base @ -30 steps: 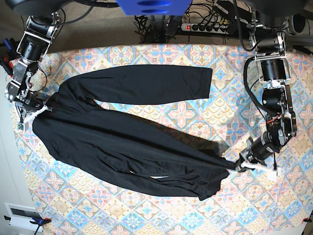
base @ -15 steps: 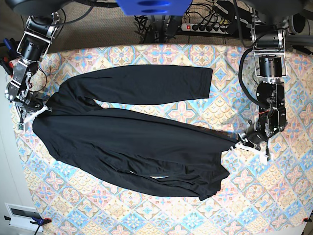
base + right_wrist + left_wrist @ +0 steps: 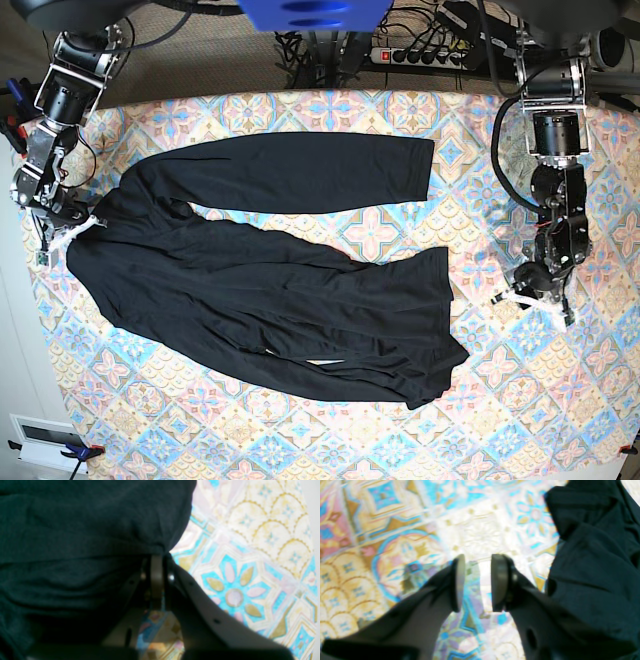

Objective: Layout the t-shirt on the table in an organized manner, then fold the t-shirt properly
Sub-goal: 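Drag the shirt hem with the left gripper, then release and lift, then grasp the shirt side edge with the left gripper and pull outward, then hold the shirt with both grippers and stretch it apart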

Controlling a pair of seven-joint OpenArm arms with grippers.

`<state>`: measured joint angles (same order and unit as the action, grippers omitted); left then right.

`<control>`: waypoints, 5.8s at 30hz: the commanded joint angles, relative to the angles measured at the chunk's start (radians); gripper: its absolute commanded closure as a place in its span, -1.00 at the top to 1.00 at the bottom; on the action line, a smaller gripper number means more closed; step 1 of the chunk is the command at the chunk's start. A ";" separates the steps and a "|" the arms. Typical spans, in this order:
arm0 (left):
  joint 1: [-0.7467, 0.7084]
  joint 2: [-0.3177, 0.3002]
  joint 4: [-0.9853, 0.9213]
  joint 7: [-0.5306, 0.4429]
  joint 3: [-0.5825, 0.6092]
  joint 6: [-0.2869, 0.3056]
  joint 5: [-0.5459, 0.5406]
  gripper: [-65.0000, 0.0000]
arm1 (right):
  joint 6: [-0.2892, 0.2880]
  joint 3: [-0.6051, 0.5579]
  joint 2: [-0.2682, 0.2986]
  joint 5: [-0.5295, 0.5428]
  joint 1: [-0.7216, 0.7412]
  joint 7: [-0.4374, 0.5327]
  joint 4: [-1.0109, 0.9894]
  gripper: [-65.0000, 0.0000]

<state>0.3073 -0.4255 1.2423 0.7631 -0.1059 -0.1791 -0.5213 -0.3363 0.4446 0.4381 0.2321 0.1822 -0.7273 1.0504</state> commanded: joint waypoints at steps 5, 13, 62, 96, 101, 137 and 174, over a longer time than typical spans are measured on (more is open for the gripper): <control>-0.046 -0.020 0.023 -0.020 -0.130 0.003 -0.050 -0.12 | 0.001 0.004 0.026 0.003 0.015 0.010 0.021 -1.00; -0.233 -0.052 0.121 0.046 -0.137 0.003 -0.360 -0.07 | -0.005 -0.008 0.023 0.010 -0.082 -0.059 0.284 -0.82; -0.228 0.159 0.152 0.048 -0.004 0.003 -0.402 -0.05 | -0.004 -0.003 -0.052 0.235 -0.131 -0.154 0.233 -0.80; -0.115 0.107 0.130 -0.009 -0.038 0.003 -0.322 -1.00 | -0.004 -0.002 -0.052 0.235 -0.134 -0.159 0.244 -0.80; -0.135 0.014 0.179 -0.009 -0.074 0.003 -0.414 -1.00 | -0.004 -0.003 -0.052 0.235 -0.149 -0.162 0.244 -0.79; -0.210 0.037 0.178 -0.017 -0.136 0.003 -0.270 -1.00 | -0.004 -0.023 -0.052 0.310 -0.260 -0.160 0.365 -1.00; -0.365 -0.049 0.178 -0.017 -0.246 0.003 -0.268 -1.00 | -0.040 -0.162 -0.046 0.171 -0.194 -0.162 0.449 -0.22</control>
<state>-0.0700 -0.4515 1.4055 0.7631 -0.3458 -0.1799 -0.7879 -0.3740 0.2764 0.3687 0.3927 -0.0383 -0.9188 1.4773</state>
